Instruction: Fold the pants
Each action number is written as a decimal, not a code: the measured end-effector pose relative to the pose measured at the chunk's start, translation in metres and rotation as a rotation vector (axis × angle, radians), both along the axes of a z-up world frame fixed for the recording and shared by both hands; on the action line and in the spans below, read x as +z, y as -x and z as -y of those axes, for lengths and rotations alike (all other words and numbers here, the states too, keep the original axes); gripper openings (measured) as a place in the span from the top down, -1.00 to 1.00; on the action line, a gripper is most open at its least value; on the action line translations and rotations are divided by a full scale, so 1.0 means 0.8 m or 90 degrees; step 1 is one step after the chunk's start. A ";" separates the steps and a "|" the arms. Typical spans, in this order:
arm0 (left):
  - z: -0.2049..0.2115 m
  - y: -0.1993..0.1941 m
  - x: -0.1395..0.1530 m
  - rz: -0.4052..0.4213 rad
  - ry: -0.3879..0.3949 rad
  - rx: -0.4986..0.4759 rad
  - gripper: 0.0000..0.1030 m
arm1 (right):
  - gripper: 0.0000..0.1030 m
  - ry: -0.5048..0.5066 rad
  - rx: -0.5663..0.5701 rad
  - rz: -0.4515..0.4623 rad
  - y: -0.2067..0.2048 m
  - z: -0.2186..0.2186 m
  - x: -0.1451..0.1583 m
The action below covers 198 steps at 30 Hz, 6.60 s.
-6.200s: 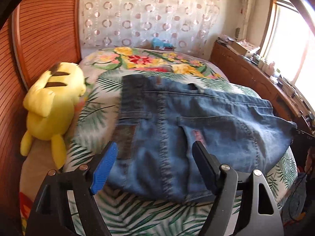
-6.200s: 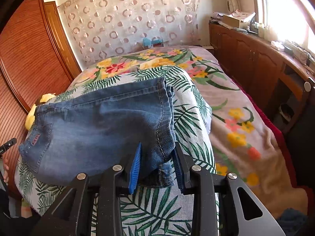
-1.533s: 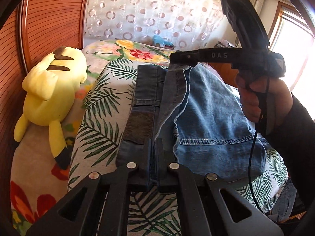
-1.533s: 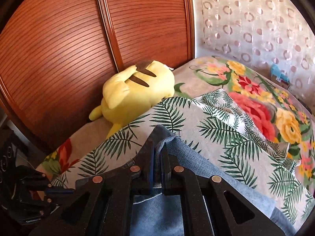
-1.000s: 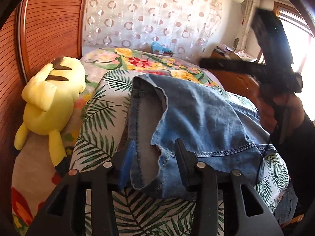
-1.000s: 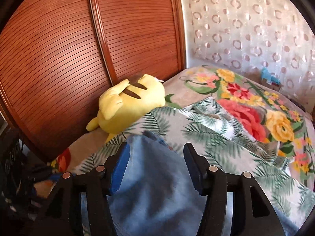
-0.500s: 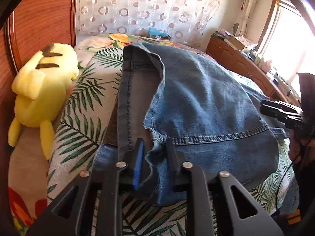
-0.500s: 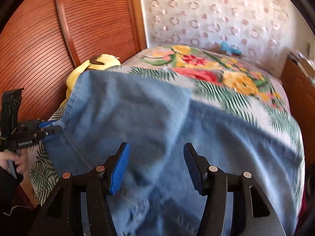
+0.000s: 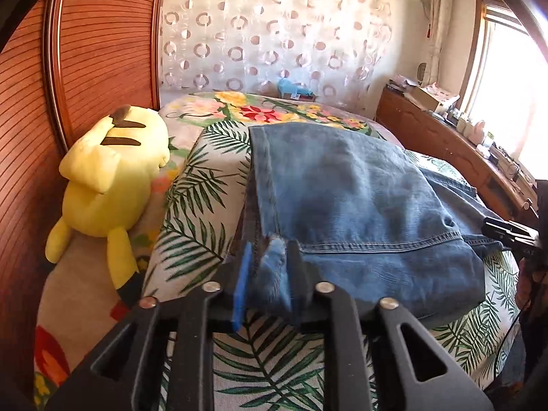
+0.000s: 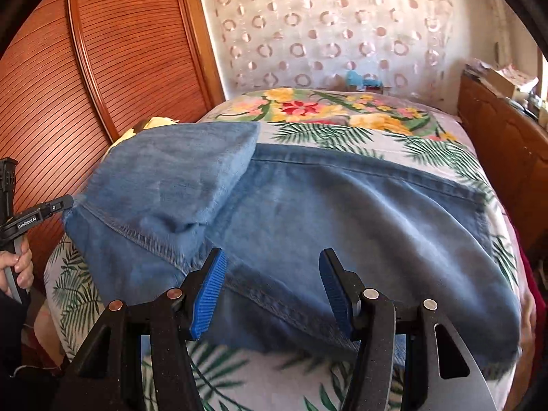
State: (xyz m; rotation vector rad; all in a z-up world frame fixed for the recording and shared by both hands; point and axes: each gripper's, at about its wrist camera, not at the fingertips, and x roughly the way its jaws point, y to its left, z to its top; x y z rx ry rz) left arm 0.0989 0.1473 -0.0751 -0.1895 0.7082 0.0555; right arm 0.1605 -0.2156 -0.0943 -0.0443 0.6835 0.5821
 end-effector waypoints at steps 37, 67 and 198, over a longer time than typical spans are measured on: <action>0.169 -0.008 -0.002 0.051 -0.023 -0.181 -0.53 | -0.14 0.000 -0.177 0.016 0.058 0.188 0.007; 0.175 -0.021 -0.028 0.032 -0.037 -0.209 -0.53 | 0.90 0.124 -0.178 -0.063 -0.160 0.143 -0.008; 0.086 -0.035 -0.020 0.014 -0.007 -0.169 0.68 | 0.93 0.001 0.139 -0.025 -0.008 -0.097 0.140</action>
